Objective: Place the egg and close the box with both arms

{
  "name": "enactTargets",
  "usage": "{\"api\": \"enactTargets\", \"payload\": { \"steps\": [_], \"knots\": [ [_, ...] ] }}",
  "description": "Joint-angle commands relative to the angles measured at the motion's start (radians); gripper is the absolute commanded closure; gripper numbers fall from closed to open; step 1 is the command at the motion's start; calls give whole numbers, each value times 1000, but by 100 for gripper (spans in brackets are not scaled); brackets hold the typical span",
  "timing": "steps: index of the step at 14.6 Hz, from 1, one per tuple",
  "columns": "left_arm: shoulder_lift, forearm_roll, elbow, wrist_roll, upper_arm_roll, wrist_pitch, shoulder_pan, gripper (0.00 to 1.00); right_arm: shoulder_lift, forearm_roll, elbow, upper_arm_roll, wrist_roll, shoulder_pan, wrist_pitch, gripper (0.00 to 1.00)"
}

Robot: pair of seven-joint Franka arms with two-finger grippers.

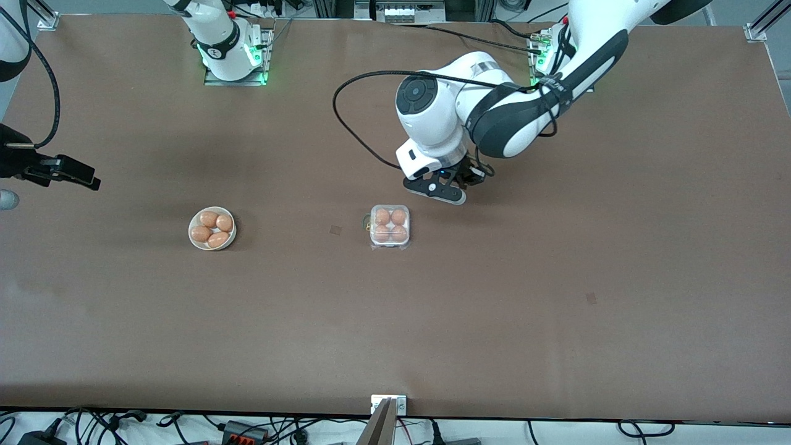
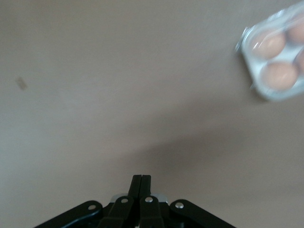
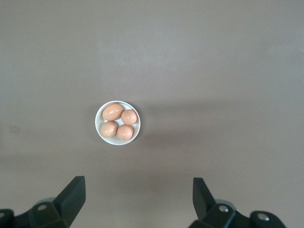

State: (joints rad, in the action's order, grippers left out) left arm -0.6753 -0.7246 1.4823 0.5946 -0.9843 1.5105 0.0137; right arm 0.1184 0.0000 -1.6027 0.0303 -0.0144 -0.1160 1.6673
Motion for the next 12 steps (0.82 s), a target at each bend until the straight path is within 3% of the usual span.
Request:
{"api": "enactTargets", "payload": {
  "steps": [1,3,4,5,6,7,12],
  "knots": [
    [8,11,-71,-216,-8,-123,38,93,-10,8,6,11,-15,-17,-11,0],
    [8,8,-108,-356,-13,-160,89,85,-6,6,24,13,-22,-13,-18,0],
    [10,5,-126,-428,-13,-170,107,69,-8,6,26,16,-22,-13,-20,0],
    [10,8,-148,-464,-10,-179,123,34,-8,8,26,16,-22,-13,-18,0],
    [10,19,-174,-466,-11,-185,144,5,-8,14,26,14,-24,-16,-11,0],
    [10,19,-178,-472,-13,-187,169,0,-5,18,27,14,-22,-17,-11,0],
    [32,39,-230,-492,-22,-277,219,0,-5,11,55,20,-22,-2,-6,0]
  ]
}}
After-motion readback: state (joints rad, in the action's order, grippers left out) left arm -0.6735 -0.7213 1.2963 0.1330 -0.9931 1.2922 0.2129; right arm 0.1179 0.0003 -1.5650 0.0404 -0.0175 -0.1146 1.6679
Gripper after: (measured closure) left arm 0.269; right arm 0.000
